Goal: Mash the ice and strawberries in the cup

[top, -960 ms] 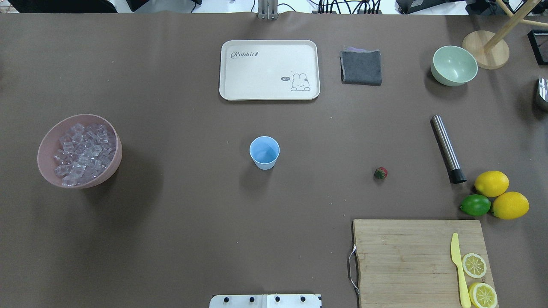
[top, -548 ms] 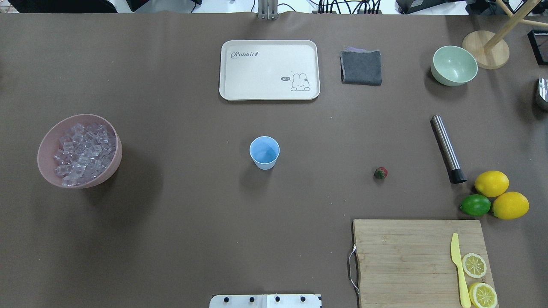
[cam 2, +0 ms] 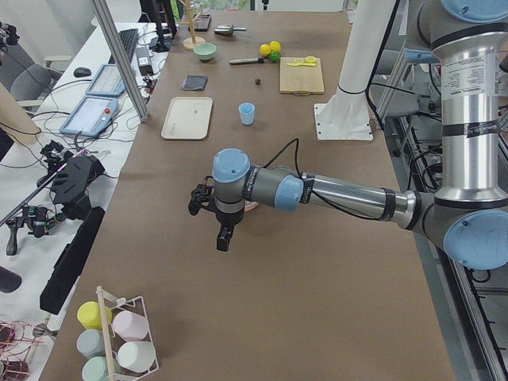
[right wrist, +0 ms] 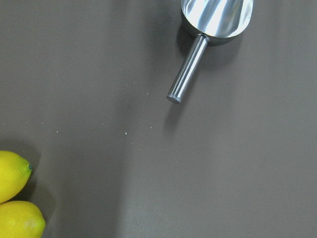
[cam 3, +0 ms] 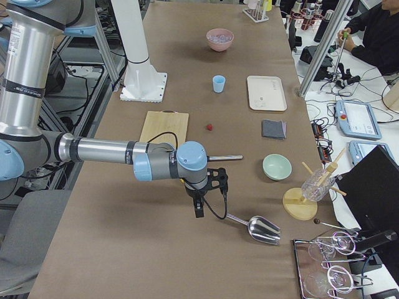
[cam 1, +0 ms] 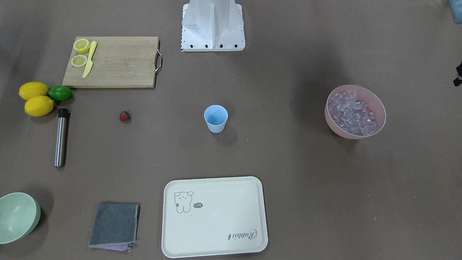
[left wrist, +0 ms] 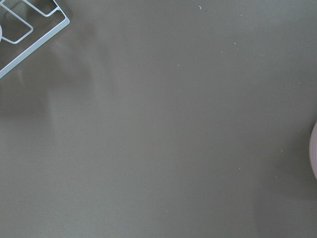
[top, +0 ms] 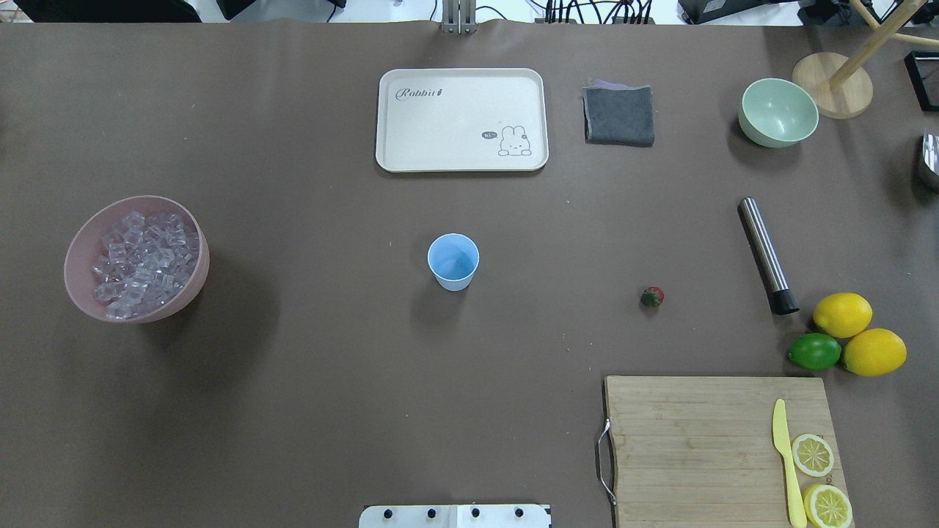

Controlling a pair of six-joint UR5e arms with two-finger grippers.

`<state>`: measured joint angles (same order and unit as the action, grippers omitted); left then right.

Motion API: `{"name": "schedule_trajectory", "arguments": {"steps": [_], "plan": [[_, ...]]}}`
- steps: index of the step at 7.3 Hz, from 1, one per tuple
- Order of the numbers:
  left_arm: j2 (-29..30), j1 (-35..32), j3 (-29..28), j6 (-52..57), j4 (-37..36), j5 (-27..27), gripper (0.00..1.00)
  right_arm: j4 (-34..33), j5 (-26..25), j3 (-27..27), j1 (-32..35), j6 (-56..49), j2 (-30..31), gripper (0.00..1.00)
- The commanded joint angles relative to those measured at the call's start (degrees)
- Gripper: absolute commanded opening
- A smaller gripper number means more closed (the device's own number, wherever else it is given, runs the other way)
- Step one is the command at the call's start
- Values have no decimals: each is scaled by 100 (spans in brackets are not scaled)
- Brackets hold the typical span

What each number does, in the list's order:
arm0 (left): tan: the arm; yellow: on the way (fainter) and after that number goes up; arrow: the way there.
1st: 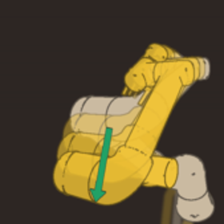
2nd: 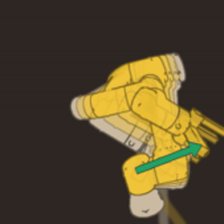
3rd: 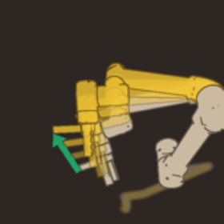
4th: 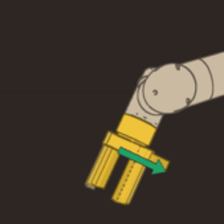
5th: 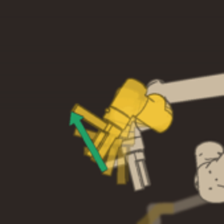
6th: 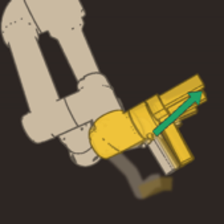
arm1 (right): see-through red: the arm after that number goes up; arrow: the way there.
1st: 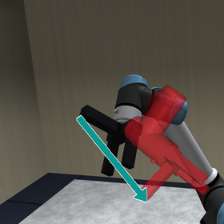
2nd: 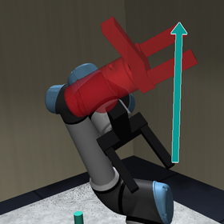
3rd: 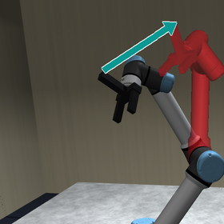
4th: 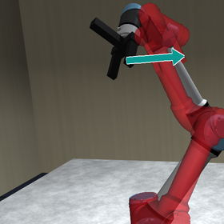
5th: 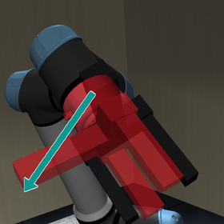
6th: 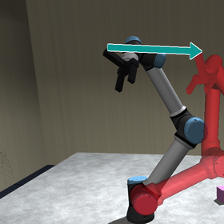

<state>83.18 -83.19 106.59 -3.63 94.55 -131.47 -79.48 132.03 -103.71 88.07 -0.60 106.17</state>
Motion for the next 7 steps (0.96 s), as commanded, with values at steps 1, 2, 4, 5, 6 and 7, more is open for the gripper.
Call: {"name": "schedule_trajectory", "arguments": {"steps": [1, 2, 4, 5, 6, 7], "plan": [[-13, -13, -24, 3, -15, 8, 97, 3, 15, 9, 0, 7, 0, 100], [22, -4, -15, 3, -24, -1, 97, 3, 24, 9, 0, 7, 0, 100], [75, 13, 168, -15, -6, -10, 97, 12, 24, 18, 0, 16, 26, 100], [232, 83, 274, -345, -6, -88, 97, 21, 77, 9, -9, 7, 52, 100], [355, 319, 562, -1167, 2, -263, 97, 21, 164, 26, 0, 51, 61, 100], [383, 652, 878, -1810, 2, -230, 98, 21, 165, 27, 0, 51, 61, 100]]}}
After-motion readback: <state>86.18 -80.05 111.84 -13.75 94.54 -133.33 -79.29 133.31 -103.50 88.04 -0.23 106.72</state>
